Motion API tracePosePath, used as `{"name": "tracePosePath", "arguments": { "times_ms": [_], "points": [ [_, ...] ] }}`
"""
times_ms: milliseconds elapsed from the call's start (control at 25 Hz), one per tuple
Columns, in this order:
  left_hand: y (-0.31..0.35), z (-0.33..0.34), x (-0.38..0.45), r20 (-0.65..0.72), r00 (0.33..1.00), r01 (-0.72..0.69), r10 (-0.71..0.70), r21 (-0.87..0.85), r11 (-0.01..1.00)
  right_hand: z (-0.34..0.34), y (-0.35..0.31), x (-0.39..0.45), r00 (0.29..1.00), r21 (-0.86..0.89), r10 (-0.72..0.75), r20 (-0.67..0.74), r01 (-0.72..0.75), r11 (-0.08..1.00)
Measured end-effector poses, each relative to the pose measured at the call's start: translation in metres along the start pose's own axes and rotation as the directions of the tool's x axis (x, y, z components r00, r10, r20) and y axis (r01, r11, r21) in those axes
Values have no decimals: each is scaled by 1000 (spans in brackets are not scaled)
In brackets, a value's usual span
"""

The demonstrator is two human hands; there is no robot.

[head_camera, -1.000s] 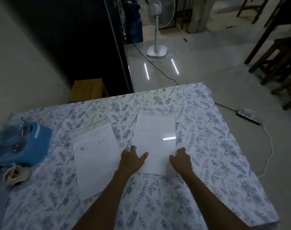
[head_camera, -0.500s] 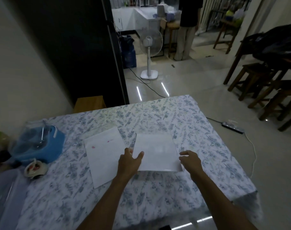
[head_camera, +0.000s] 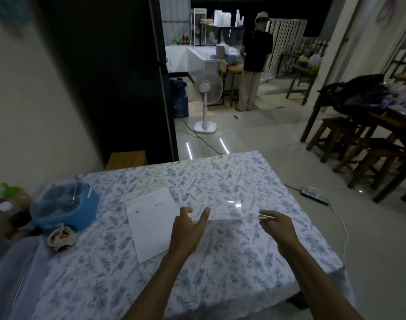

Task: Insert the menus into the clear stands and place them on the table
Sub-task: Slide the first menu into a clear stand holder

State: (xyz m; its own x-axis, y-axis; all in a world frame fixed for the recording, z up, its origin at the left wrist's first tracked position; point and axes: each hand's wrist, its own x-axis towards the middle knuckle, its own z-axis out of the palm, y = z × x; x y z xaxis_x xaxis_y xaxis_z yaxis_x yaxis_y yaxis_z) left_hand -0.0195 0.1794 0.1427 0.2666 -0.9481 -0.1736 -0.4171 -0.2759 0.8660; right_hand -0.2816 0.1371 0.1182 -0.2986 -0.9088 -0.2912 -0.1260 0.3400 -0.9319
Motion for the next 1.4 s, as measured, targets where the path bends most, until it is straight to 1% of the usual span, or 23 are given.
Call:
{"name": "tracePosePath", "arguments": {
  "times_ms": [160,280,400,480,560,640,760,840,960,1040,1120,1280,1400],
  "points": [
    [13,-1,29,-23,998,-60,61,37,998,9,-22,31,999,6,-41,27,41,999],
    [25,3,62,-49,993,-99,105,109,989,23,-40,65,997,-49,-79,-4,79,996],
    [30,8,108,-93,986,-120,139,188,975,43,-54,108,988,-147,-148,31,151,978],
    [20,10,139,-105,986,-95,128,278,956,57,-59,132,978,-223,-196,74,207,952],
    [12,11,163,-119,989,-44,89,340,939,70,-60,152,959,-328,-253,124,281,902],
    [11,13,183,-140,988,-22,73,335,942,81,-61,169,944,-410,-288,161,329,850],
    [11,14,202,-137,989,-9,55,318,948,89,-57,188,929,-468,-311,201,370,802],
    [7,14,208,-132,990,-5,49,310,951,90,-52,194,928,-477,-309,209,373,796],
    [3,15,203,-127,989,-32,69,272,962,89,-46,189,916,-470,-346,204,401,786],
    [1,15,200,-113,990,-53,80,226,973,88,-48,182,917,-466,-353,189,400,790],
    [-1,11,196,-92,992,-66,89,229,971,87,-55,171,922,-475,-350,164,385,792],
    [-7,1,184,-51,995,-78,90,203,976,80,-68,149,949,-395,-306,74,310,865],
    [-16,-13,169,-30,996,-82,88,167,982,85,-69,120,951,-343,-309,32,301,890]
  ]
}}
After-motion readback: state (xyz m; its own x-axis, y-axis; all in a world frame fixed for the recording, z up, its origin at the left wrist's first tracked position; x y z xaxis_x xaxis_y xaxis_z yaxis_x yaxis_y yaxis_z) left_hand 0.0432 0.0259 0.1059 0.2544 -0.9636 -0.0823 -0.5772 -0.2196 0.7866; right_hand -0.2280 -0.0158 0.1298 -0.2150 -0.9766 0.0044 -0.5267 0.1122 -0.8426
